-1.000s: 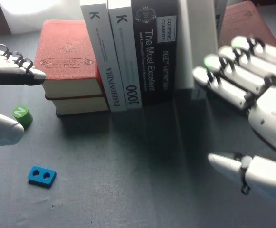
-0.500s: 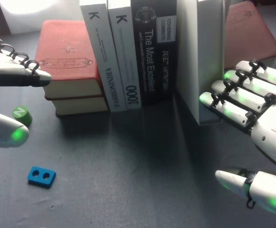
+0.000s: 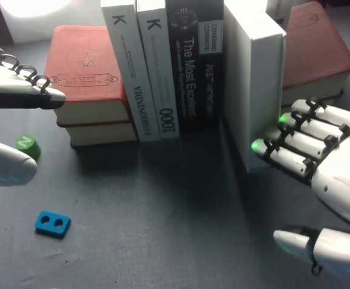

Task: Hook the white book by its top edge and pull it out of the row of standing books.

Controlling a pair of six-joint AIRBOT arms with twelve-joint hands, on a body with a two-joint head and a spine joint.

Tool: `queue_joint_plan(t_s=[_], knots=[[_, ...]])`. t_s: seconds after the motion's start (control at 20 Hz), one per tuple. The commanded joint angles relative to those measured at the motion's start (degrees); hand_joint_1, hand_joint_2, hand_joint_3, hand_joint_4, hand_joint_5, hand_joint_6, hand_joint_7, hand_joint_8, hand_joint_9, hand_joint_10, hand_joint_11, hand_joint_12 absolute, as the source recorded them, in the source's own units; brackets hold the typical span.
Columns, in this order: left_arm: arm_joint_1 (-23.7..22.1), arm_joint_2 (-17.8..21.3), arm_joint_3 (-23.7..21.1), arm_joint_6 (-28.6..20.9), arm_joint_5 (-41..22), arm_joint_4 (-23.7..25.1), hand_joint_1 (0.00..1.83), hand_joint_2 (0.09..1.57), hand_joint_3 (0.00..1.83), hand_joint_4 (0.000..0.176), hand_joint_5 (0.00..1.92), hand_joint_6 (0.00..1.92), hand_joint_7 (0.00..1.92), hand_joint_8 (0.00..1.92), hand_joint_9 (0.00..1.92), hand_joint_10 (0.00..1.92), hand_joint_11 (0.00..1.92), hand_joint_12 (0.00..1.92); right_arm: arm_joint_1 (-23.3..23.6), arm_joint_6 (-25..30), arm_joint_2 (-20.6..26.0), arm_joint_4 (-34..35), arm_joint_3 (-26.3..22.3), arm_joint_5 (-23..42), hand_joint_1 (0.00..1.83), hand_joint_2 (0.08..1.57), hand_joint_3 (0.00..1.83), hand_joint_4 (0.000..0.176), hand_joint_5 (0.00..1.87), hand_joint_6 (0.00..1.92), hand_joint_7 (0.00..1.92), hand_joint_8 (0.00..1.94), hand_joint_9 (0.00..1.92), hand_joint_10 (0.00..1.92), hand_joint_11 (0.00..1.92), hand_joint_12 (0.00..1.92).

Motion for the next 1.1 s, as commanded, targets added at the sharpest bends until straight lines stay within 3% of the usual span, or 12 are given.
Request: queue_joint_plan(t_s=[0.0, 0.25, 0.85, 1.05], knots=[[-0.84, 0.02, 0.06, -0.11, 4.73, 0.55, 0.00, 1.24, 0.00, 0.000, 0.01, 0.00, 0.00, 0.00, 0.00, 0.00, 0.01, 0.00, 0.20, 0.14, 0.01, -3.48, -0.54, 3.30, 0.09, 1.23, 0.00, 0.000, 0.13, 0.01, 0.10, 0.00, 0.08, 0.01, 0.00, 0.20], [-0.84, 0.05, 0.07, -0.11, 4.73, 0.55, 0.00, 1.24, 0.00, 0.000, 0.01, 0.00, 0.00, 0.00, 0.00, 0.00, 0.00, 0.00, 0.39, -2.09, 0.30, -3.48, -3.53, 5.33, 0.04, 1.24, 0.00, 0.000, 0.11, 0.00, 0.09, 0.00, 0.06, 0.00, 0.00, 0.12], [-1.03, 0.04, 0.17, -0.11, 4.73, 0.55, 0.00, 1.24, 0.00, 0.000, 0.01, 0.00, 0.00, 0.00, 0.00, 0.00, 0.00, 0.00, 4.69, -7.49, 1.36, -3.49, -12.58, 13.64, 0.05, 1.24, 0.00, 0.000, 0.12, 0.00, 0.11, 0.00, 0.08, 0.00, 0.00, 0.19], [-1.04, 0.04, 0.17, -0.10, 4.73, 0.55, 0.00, 1.24, 0.00, 0.000, 0.01, 0.00, 0.00, 0.00, 0.00, 0.00, 0.00, 0.00, 6.67, -6.97, 1.42, -4.10, -12.79, 13.53, 0.02, 1.24, 0.00, 0.000, 0.08, 0.00, 0.07, 0.00, 0.05, 0.00, 0.00, 0.06]])
